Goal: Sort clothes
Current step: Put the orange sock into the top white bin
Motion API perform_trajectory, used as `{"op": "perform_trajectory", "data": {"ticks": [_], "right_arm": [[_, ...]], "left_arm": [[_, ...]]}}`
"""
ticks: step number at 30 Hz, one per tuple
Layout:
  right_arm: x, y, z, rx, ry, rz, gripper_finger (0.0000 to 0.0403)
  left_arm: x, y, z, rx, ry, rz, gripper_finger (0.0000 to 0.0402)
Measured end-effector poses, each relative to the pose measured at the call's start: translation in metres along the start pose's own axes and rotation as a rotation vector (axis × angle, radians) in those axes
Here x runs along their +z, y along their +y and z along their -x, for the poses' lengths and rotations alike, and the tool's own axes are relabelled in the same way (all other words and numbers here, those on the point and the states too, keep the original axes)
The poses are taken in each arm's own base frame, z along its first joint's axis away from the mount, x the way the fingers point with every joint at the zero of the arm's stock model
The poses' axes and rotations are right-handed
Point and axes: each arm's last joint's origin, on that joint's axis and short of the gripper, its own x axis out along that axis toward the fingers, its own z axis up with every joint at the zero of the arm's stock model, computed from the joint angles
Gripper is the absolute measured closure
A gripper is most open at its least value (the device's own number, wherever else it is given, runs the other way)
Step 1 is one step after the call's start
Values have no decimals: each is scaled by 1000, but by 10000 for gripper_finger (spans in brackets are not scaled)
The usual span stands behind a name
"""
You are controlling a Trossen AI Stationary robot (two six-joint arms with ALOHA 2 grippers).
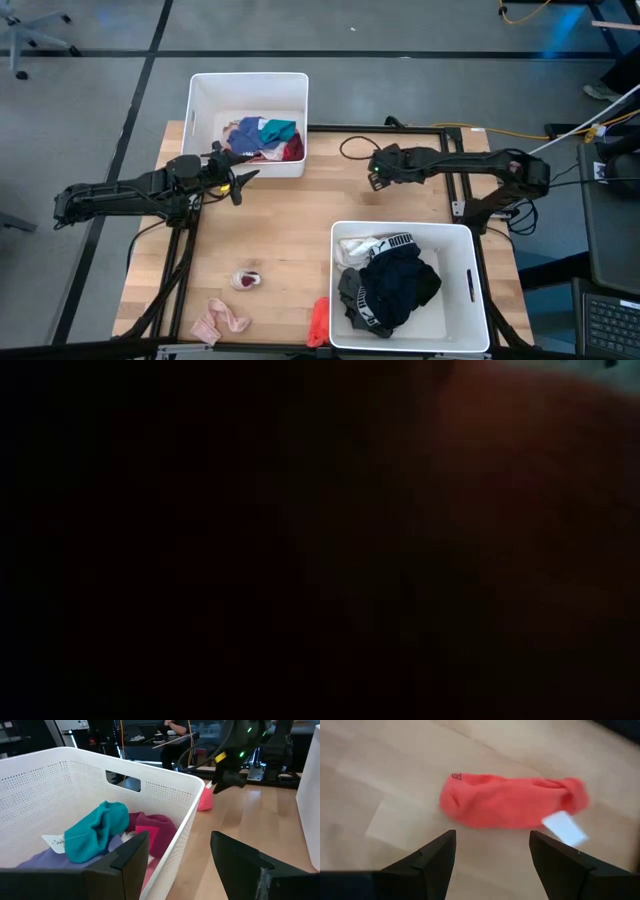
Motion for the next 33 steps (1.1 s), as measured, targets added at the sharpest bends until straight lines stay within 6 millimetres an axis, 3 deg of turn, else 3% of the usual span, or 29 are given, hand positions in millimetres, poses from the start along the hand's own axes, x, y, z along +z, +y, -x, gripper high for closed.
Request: {"op": "perform_trajectory", "data": {"ticks": [12, 21, 25, 31, 33], "right_arm": [[-5, -30, -58, -18, -119, -177, 151], [-11, -28, -87, -30, -132, -144, 157], [-12, -27, -90, -25, -112, -124, 211], [-12, -24, -91, 28, -94, -38, 361], [-12, -22, -90, 47, -100, 2, 387]], "left_arm": [[0, 0, 0, 0, 1, 27, 199], [0, 0, 0, 0, 4, 22, 199], [-1, 0, 0, 0, 6, 21, 199], [-1, 0, 0, -1, 6, 18, 199], [-1, 0, 0, 0, 6, 18, 199]]}}
